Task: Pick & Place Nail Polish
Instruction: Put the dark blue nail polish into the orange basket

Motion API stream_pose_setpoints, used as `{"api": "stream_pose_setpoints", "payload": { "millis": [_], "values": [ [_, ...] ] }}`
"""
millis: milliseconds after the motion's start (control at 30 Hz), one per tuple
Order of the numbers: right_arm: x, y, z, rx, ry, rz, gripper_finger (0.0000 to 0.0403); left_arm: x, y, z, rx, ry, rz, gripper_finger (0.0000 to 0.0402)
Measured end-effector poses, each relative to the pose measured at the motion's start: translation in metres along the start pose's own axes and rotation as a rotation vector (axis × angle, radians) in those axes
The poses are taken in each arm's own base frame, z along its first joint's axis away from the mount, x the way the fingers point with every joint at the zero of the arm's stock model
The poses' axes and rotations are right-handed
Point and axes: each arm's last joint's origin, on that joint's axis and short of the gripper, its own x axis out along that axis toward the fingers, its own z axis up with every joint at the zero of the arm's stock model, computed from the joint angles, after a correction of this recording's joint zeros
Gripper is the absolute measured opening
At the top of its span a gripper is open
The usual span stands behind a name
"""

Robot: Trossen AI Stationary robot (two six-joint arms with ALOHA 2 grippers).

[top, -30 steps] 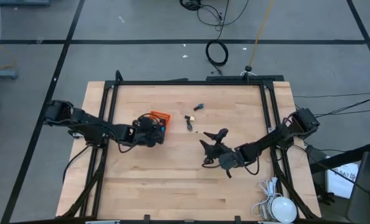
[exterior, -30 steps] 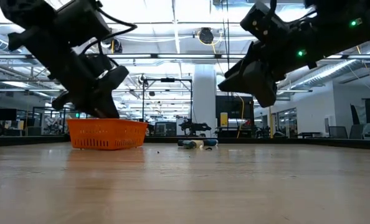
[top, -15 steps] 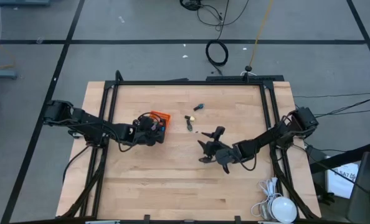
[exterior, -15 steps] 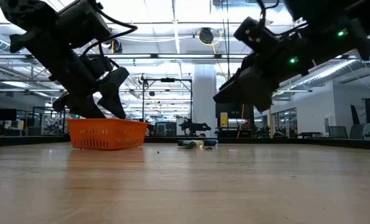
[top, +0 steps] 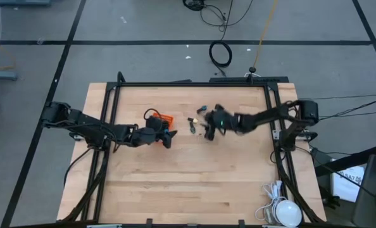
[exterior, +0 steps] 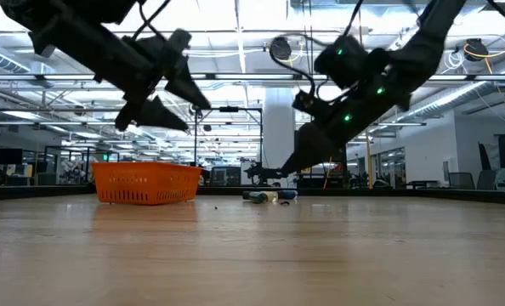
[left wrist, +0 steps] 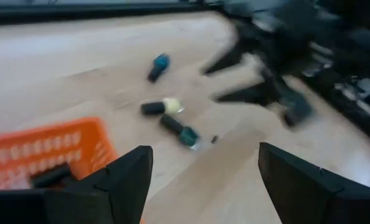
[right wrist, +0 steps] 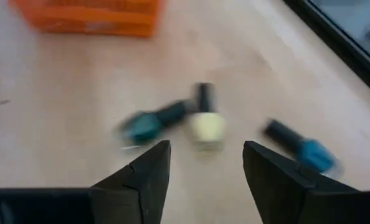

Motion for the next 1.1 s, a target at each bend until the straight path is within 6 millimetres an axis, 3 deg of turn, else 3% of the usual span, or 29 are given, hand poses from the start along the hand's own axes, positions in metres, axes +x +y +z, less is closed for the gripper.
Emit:
{"api": "stream_pose_setpoints", "payload": {
  "millis": [167, 400, 567, 733, 967, 1100],
  "values": [
    [0.007, -0.056, -0.006, 0.103, 0.044, -0.065, 0.018, 0.0, -0.003, 0.002, 0.032, -0.024, -0.026, 0.0274],
    [0.012, -0.096, -0.003, 0.177, 0.006, -0.081, 0.0175, 0.001, -0.001, 0.005, 0.024, -0.066, 0.006, 0.0274],
    [0.036, -0.104, 0.017, 0.171, 0.062, -0.061, 0.0175, 0.003, 0.002, 0.008, 0.004, -0.083, 0.03, 0.0277],
    [0.065, -0.105, 0.023, 0.174, 0.244, -0.03, 0.0175, 0.002, 0.001, 0.006, 0.008, -0.075, 0.025, 0.0279],
    [0.066, -0.102, 0.018, 0.222, 0.386, -0.014, 0.0175, 0.001, 0.0, 0.004, 0.033, -0.058, 0.012, 0.0275],
    [0.057, -0.092, 0.019, 0.251, 0.449, 0.098, 0.0175, 0.001, 0.0, 0.004, 0.047, -0.057, 0.014, 0.0278]
  ]
}}
